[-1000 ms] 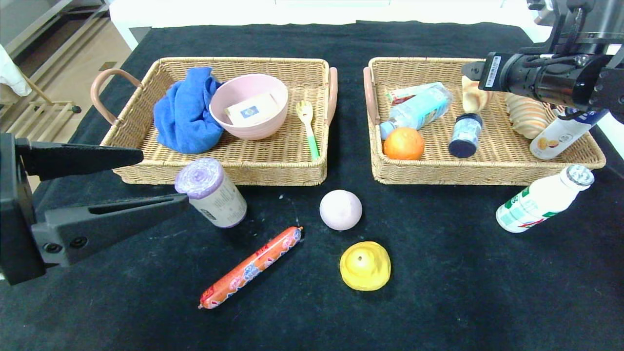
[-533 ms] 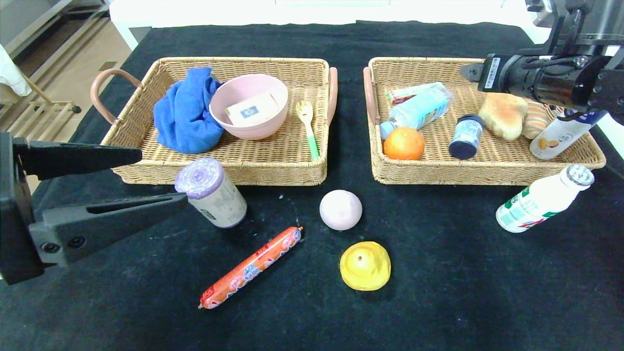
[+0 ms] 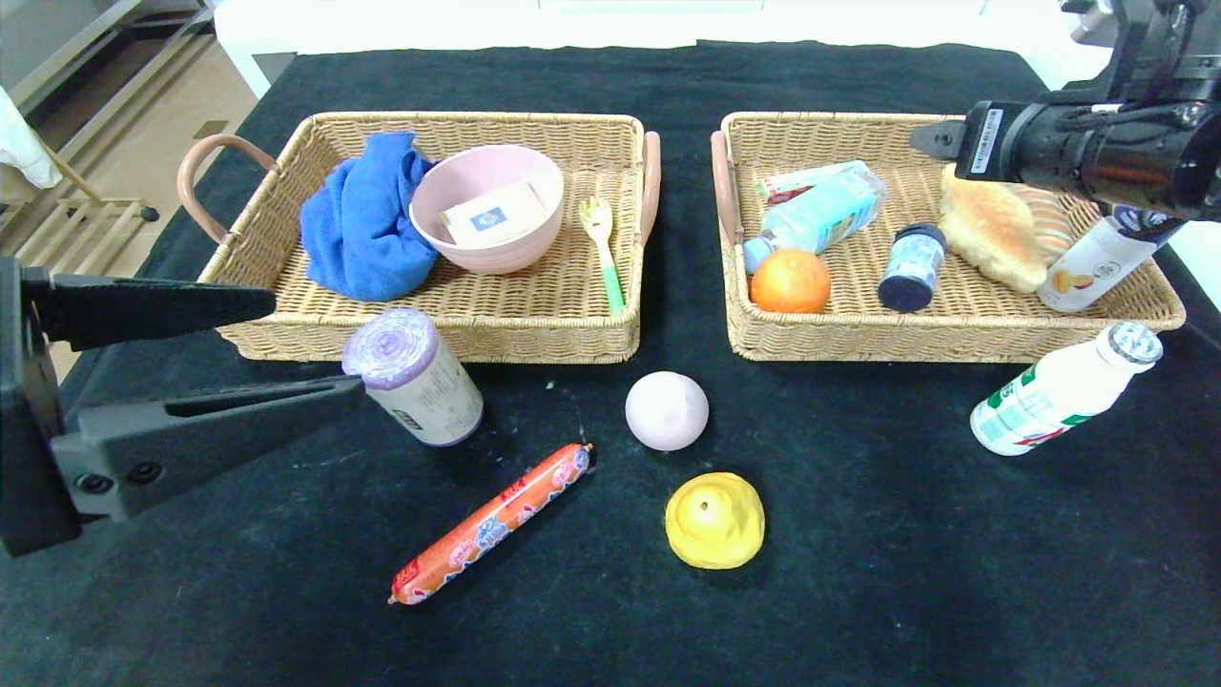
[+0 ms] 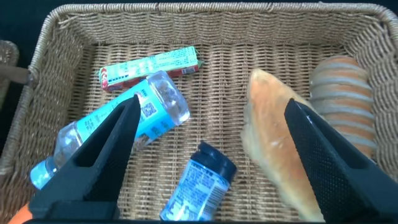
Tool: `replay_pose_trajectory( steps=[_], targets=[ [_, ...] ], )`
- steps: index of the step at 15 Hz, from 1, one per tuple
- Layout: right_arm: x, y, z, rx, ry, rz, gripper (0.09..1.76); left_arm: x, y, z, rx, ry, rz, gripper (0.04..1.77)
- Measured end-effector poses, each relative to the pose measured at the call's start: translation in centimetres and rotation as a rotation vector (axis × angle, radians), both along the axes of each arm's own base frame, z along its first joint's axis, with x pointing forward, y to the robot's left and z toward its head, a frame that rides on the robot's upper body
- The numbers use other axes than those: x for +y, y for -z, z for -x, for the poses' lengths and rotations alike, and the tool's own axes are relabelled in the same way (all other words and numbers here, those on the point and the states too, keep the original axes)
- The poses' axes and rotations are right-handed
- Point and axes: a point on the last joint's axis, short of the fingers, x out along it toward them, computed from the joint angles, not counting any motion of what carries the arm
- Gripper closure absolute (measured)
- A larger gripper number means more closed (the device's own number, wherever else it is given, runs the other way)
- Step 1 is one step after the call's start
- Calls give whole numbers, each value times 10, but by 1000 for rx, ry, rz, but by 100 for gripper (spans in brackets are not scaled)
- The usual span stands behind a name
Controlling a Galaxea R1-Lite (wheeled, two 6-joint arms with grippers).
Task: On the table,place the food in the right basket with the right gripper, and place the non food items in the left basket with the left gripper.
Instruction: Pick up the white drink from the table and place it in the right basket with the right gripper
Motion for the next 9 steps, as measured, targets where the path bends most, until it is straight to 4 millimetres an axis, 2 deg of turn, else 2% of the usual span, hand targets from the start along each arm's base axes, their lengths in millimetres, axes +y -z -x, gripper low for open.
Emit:
replay_pose_trajectory(
  steps=[9],
  targets=[
    [-14,-8,60,88,-42,33,15,0,0,0,2,0,-1,9]
  ],
)
